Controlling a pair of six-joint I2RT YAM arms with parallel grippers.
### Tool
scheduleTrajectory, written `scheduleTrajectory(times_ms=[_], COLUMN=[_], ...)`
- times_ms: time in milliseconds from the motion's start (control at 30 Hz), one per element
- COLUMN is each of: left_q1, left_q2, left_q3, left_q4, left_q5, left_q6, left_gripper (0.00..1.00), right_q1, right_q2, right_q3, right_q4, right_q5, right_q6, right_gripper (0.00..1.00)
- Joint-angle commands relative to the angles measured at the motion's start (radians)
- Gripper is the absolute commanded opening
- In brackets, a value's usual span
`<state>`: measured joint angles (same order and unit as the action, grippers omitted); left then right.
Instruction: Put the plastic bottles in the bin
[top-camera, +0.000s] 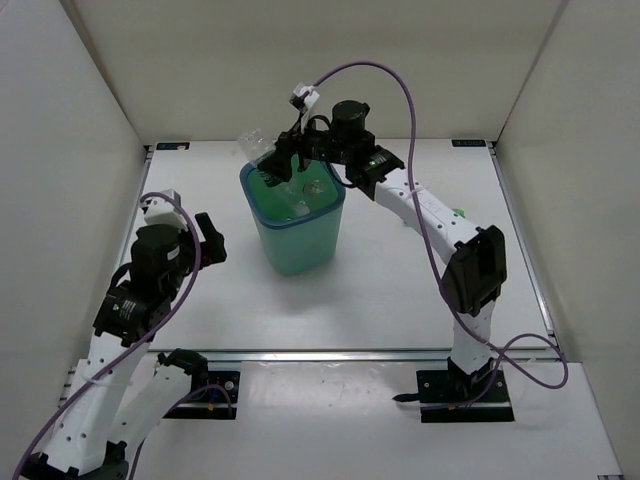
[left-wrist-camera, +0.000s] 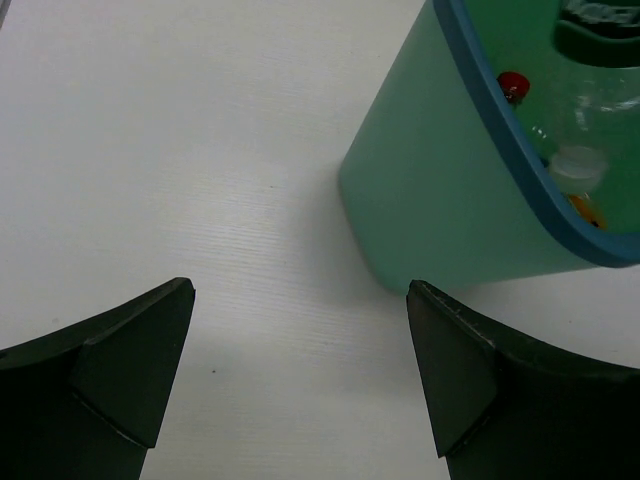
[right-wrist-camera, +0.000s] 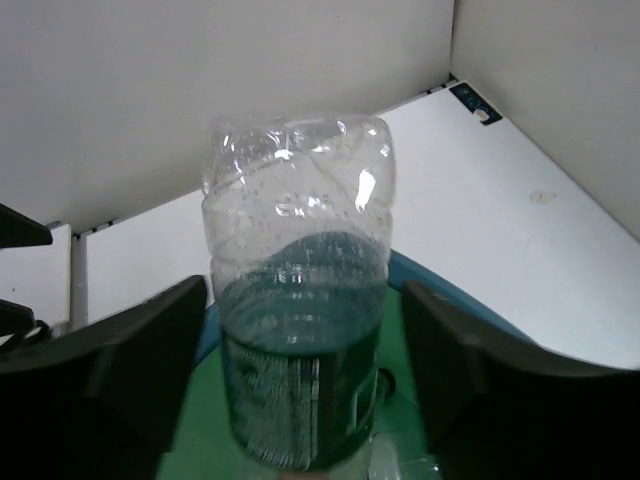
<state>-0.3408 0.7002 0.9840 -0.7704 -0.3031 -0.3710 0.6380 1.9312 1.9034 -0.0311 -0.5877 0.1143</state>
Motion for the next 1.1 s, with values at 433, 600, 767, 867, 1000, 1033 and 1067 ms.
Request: scheduleTrajectory(times_ms=[433,600,767,867,1000,1033,1067], left_q1=[0.039,0.075,0.109,0.112,0.143,0.144,0.143], left_q2=[0.18,0.297,0.366,0.377,0.394,0.394,0.394], left_q3=[0.074,0.162,0.219,0.232,0.229,0.213,0.214], left_q4=[0.042,0.0,0.0,-0.013,-0.061,-0.066,-0.066], left_q5=[0.028,-0.005,0.03,0.027,-0.001,-0.005,-0.004], left_q6=[0.011,-0.008,-0.031,-0.037,-0.043,-0.054,-0.054], left_gripper=[0.99,0.98,0.99,0.99,0.98,0.99,0.99], right_q1=[-0.497,-0.757,-0.839,-0.854,-0.836,-0.824,-0.818], right_q2=[-0.345,-0.234,0.024,0.176,0.29,0.295,0.296], right_q3=[-0.257,-0.297,-0.115,0.079,0.175,0.172,0.171], right_q4=[-0.274,-0.479,-0.772,-0.909,-0.983,-0.989,-0.989], right_q5=[-0.027,-0.133,-0.068,-0.057,-0.041,-0.031,-0.044], right_q6=[-0.254,-0.548,-0.689,-0.757,-0.812,-0.824,-0.831], right_gripper=[1.0,0.99,0.99,0.99,0.99,0.99,0.99])
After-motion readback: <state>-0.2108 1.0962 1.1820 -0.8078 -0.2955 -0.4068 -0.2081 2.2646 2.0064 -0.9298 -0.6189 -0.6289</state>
